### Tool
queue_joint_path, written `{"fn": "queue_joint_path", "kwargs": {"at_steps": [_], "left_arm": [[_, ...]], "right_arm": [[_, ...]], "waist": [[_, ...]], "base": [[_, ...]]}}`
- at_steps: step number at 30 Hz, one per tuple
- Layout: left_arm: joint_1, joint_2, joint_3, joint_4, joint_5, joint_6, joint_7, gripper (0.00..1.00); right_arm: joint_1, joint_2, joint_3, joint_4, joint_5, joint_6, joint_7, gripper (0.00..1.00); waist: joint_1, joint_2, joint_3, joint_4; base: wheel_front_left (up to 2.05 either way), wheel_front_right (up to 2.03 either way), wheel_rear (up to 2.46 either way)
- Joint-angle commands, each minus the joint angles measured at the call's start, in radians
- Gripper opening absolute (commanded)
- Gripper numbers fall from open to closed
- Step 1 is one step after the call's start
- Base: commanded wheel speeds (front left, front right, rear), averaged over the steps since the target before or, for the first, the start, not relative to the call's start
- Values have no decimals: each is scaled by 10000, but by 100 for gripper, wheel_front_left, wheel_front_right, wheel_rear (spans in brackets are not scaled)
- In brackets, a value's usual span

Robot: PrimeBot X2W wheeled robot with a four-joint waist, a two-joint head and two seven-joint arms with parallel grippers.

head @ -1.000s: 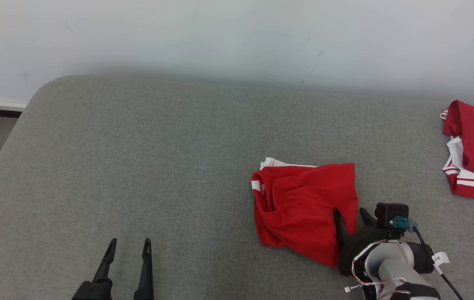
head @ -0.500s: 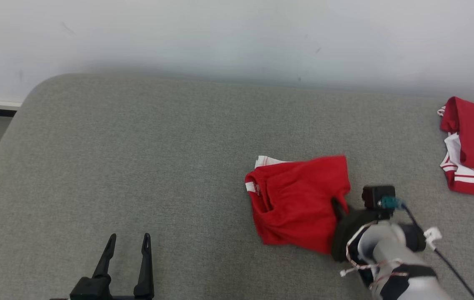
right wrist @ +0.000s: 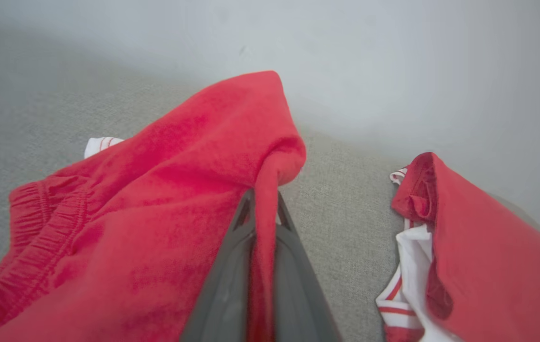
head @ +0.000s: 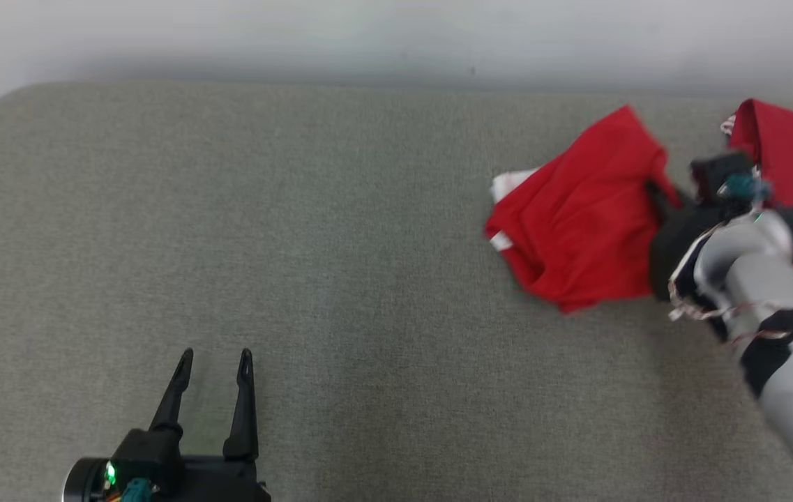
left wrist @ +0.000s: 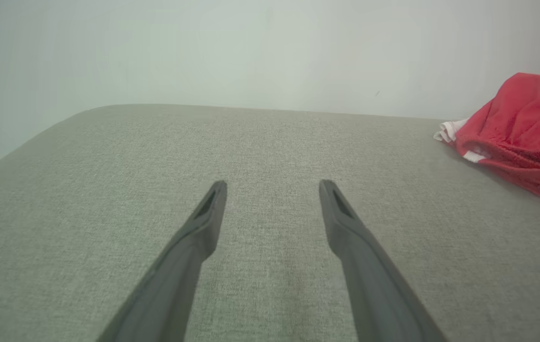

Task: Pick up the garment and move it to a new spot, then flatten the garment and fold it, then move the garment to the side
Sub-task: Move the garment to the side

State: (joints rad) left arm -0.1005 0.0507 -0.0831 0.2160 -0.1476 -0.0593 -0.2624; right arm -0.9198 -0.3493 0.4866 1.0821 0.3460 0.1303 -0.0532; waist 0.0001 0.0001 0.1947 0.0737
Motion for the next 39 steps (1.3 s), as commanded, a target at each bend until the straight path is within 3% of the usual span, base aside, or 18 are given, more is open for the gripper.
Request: {"fn": "queue_joint_path", "kwargs": {"at_steps": [1, 14, 22, 32, 39], "left_arm": [[-246, -5, 33, -81, 167, -60, -18, 100], [-774, -6, 286, -753, 595, -340, -18, 100], [-1077, 12, 268, -1223, 819, -501, -18, 100], [-1285, 82, 346, -1610, 917, -633, -18, 100], [-1294, 73, 361, -1735, 922, -643, -18, 100]], "right_arm": [[-416, -465, 256, -186, 157, 7, 151, 0], [-2006, -3145, 1576, -1008, 639, 7, 1083, 0], [-2543, -4299, 2163, -1430, 823, 7, 1654, 0], [-3107, -5004, 2406, -1311, 368, 7, 1848, 0], [-3341, -5104, 2273, -899, -43, 7, 1875, 0]], "waist": [[-1, -1, 576, -152], [-1, -1, 1541, -613], [-1, -1, 2064, -875], [-1, -1, 2527, -921], [-1, -1, 2656, -819]], "base": [[0, 0, 0], [0, 0, 0], [0, 0, 0], [0, 0, 0], [0, 0, 0]]}}
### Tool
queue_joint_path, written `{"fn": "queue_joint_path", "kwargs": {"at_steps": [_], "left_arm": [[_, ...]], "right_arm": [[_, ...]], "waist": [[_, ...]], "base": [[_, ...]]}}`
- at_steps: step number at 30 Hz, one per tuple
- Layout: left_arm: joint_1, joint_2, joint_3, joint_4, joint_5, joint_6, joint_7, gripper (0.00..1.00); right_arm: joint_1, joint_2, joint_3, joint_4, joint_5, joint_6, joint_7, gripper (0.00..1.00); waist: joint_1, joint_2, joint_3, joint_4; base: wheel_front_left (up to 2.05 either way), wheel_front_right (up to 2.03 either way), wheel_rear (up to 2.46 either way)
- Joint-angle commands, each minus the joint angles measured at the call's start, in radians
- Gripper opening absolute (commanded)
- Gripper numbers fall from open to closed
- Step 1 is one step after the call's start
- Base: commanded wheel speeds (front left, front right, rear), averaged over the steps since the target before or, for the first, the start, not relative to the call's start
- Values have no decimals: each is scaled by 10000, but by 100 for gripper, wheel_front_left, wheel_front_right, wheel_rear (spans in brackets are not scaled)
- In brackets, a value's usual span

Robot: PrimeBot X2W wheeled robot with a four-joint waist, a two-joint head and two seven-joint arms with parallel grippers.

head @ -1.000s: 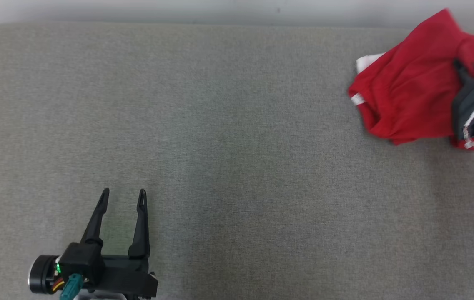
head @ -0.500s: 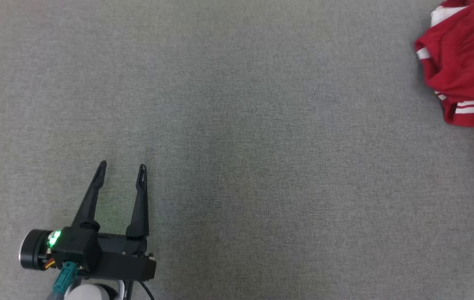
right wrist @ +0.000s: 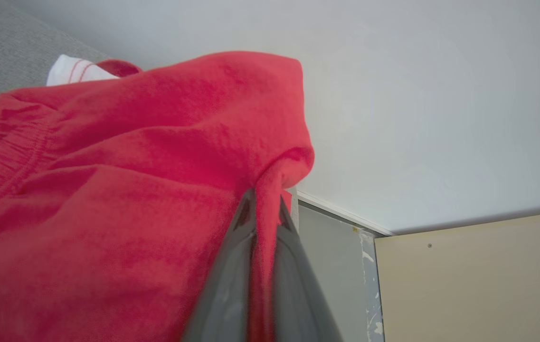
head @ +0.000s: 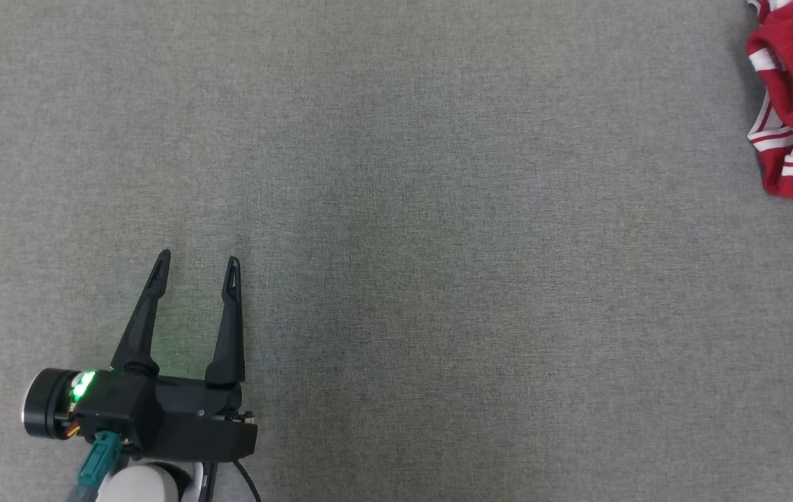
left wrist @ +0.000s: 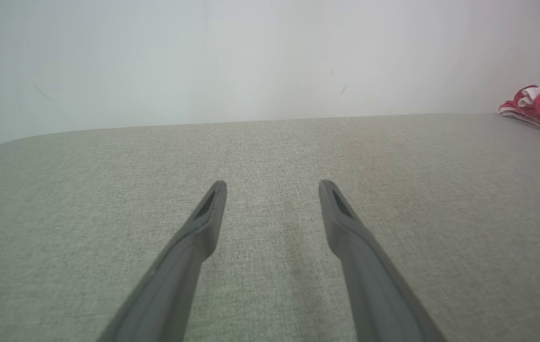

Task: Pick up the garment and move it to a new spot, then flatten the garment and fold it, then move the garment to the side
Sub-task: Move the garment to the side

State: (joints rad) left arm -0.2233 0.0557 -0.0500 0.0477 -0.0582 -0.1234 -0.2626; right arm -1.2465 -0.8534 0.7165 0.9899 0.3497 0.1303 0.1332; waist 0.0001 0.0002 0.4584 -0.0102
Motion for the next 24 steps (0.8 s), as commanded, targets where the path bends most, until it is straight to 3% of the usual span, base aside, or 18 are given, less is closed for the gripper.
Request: {"fn": "queue_joint_path", "kwargs": {"at_steps": [1, 4, 5, 6, 7, 8, 9, 17, 24], "left_arm": [[-68, 22, 34, -63, 29, -9, -16, 100], [-60, 14, 60, -83, 29, -23, -16, 100], [-52, 13, 71, -88, 30, -26, -16, 100], [-46, 10, 81, -97, 32, -28, -16, 100], [-42, 6, 88, -101, 36, -31, -16, 100], [-36, 3, 93, -100, 40, -32, -16, 100], [-29, 0, 107, -94, 39, -34, -16, 100], [133, -18, 277, 154, -84, -48, -16, 100], [483, -41, 451, 420, -203, 14, -16, 100]], "right_arm": [[-87, -63, -42, 82, -121, 7, -22, 0], [-184, -11, -143, 207, -245, 7, -95, 0], [-200, 2, -203, 279, -269, 7, -74, 6], [-206, -1, -242, 367, -310, 7, -41, 26], [-208, 15, -297, 471, -340, 7, 19, 35], [-215, 65, -350, 520, -348, 7, 38, 62], [-266, 91, -456, 586, -352, 5, 21, 100], [-571, 245, -1256, 849, -1298, 7, -705, 100], [-125, 837, -2232, 499, -1786, 7, -2206, 100]], "waist": [[-1, -2, 33, 33], [-1, -2, 61, 53], [-1, -2, 73, 56], [-1, -2, 87, 60], [-1, -2, 95, 61], [-1, -2, 93, 58], [-1, -2, 88, 54], [-1, -2, -335, -9], [-1, -2, -1077, -98]], "base": [[0, 0, 0], [0, 0, 0], [0, 0, 0], [0, 0, 0], [0, 0, 0], [0, 0, 0], [0, 0, 0], [0, 0, 0], [0, 0, 0]]}}
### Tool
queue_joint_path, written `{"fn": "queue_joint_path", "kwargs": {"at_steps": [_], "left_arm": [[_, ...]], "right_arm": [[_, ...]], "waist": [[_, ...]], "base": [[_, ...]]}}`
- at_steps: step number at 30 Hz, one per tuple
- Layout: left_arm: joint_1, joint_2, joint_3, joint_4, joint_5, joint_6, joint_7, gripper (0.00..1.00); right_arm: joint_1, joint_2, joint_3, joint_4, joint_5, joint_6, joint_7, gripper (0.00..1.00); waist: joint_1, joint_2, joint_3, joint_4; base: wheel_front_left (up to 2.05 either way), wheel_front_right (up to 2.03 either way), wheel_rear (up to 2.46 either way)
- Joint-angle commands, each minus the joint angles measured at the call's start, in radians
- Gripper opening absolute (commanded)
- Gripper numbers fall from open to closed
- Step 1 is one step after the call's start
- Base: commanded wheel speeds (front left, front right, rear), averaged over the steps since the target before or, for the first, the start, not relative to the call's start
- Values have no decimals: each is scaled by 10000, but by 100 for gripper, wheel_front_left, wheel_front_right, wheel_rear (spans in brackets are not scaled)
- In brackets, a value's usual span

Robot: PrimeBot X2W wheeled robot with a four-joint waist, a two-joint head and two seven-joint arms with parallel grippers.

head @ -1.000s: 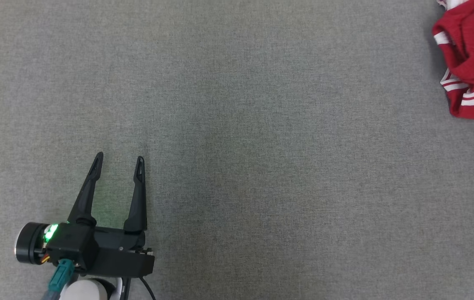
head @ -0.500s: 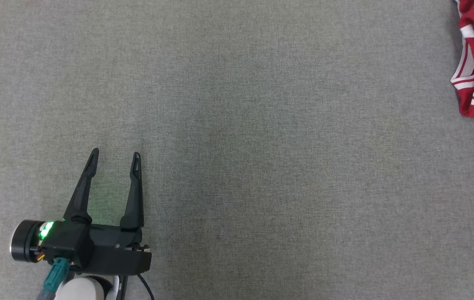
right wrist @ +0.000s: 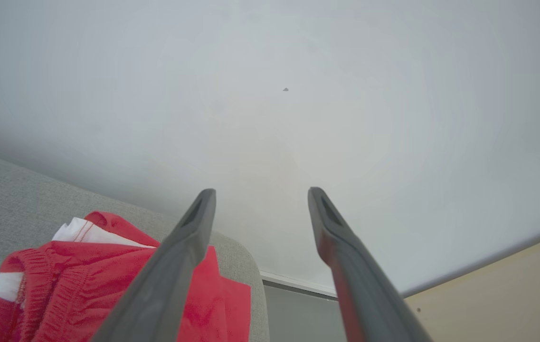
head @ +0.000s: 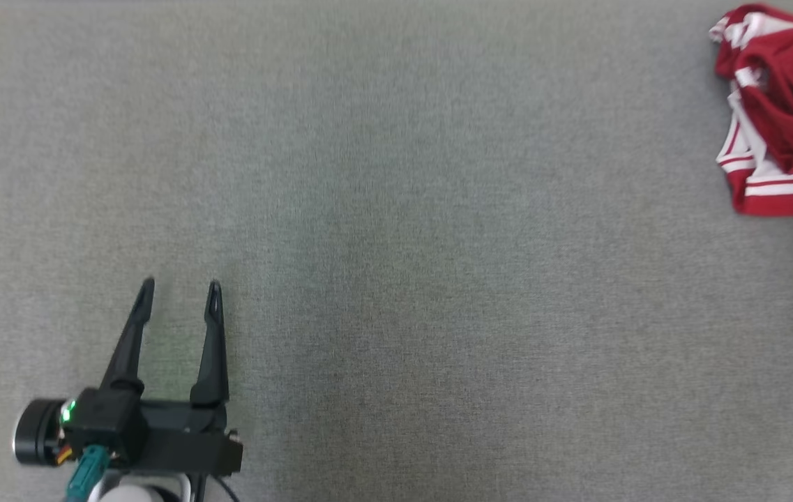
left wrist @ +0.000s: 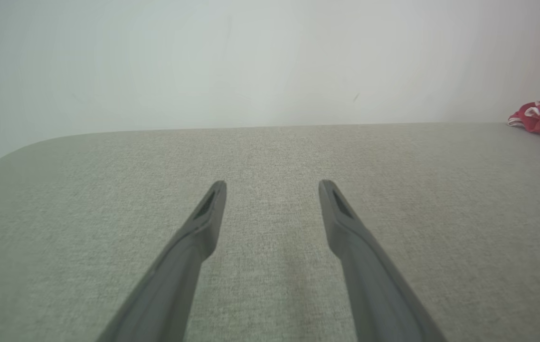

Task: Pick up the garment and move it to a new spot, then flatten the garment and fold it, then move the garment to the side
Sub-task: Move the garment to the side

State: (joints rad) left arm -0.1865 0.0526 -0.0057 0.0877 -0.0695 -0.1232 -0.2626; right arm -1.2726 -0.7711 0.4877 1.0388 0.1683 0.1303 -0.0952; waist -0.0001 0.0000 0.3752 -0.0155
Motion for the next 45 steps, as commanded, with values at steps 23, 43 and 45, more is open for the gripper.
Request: {"fn": "queue_joint_path", "kwargs": {"at_steps": [23, 43, 45], "left_arm": [[1718, -29, 797, 229, -288, 570, -16, 100], [2167, -29, 556, 782, -462, 700, -16, 100], [2197, -27, 533, 849, -504, 692, -15, 100]], "right_arm": [[7410, 4830, -4771, -6779, -1005, 7, -1704, 100], [12196, 7135, -5516, -8785, -1144, 7, -1690, 100], [12464, 7181, -5418, -8717, -1143, 7, -1690, 100]], "waist": [[1, 0, -2471, -608], [1, 0, -3317, -500], [1, 0, -3377, -463]], "base": [[0, 0, 0], [0, 0, 0], [0, 0, 0]]}}
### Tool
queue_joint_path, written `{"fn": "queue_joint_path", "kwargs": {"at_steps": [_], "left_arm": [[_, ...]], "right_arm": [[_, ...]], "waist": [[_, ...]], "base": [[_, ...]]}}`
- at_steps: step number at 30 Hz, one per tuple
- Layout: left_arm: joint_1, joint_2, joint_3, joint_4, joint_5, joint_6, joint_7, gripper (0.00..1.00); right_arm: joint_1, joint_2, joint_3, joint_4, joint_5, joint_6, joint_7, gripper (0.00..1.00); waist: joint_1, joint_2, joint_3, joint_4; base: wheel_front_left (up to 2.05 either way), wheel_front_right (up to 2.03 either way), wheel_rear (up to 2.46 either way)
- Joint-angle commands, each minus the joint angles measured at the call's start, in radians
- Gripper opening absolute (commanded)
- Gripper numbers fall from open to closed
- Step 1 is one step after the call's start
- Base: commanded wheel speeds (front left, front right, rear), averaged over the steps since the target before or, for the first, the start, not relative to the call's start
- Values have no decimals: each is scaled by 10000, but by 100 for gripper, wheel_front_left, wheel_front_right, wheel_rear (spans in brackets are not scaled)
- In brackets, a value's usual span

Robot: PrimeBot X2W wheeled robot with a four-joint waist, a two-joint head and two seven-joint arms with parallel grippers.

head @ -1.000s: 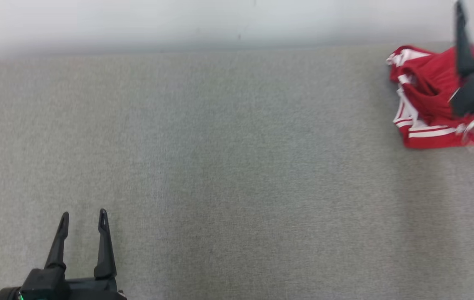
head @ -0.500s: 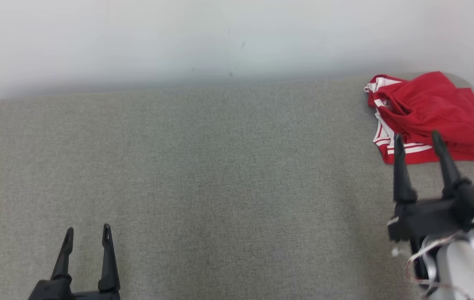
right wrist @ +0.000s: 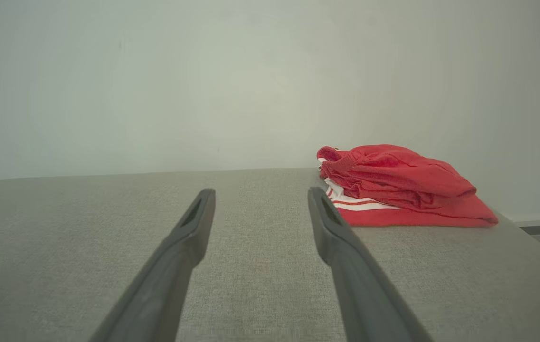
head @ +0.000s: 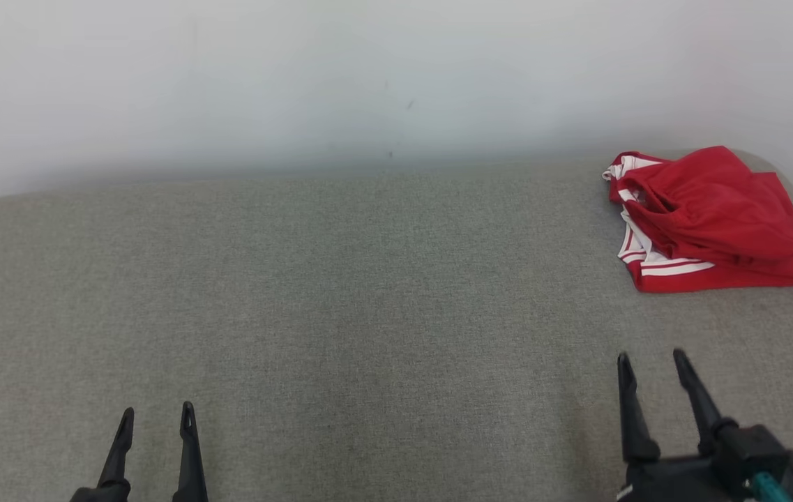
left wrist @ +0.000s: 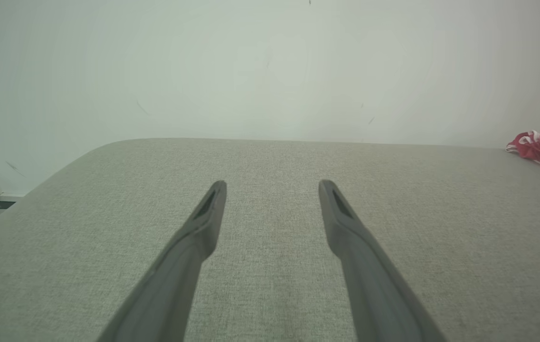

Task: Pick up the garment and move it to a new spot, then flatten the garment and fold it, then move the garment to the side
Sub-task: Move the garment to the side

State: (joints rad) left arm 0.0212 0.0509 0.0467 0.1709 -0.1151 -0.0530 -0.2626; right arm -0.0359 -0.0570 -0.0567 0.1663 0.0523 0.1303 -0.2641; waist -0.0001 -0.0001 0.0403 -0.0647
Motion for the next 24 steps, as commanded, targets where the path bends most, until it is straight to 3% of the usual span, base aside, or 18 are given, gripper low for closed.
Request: {"fn": "queue_joint_path", "kwargs": {"at_steps": [1, 10, 24], "left_arm": [[125, -9, -8, 42, -61, -11, -15, 100], [197, -10, -150, 291, -98, -56, -15, 100], [203, -11, -243, 496, -66, -23, -15, 100]], "right_arm": [[203, 56, 80, 46, 18, 7, 0, 100], [581, 73, 951, 246, 488, 7, -1, 100], [557, 74, 1068, 336, 576, 7, -1, 100]], "waist": [[1, 1, -56, 50], [1, 1, -183, 143], [1, 1, -228, 334]], "base": [[0, 0, 0], [0, 0, 0], [0, 0, 0]]}}
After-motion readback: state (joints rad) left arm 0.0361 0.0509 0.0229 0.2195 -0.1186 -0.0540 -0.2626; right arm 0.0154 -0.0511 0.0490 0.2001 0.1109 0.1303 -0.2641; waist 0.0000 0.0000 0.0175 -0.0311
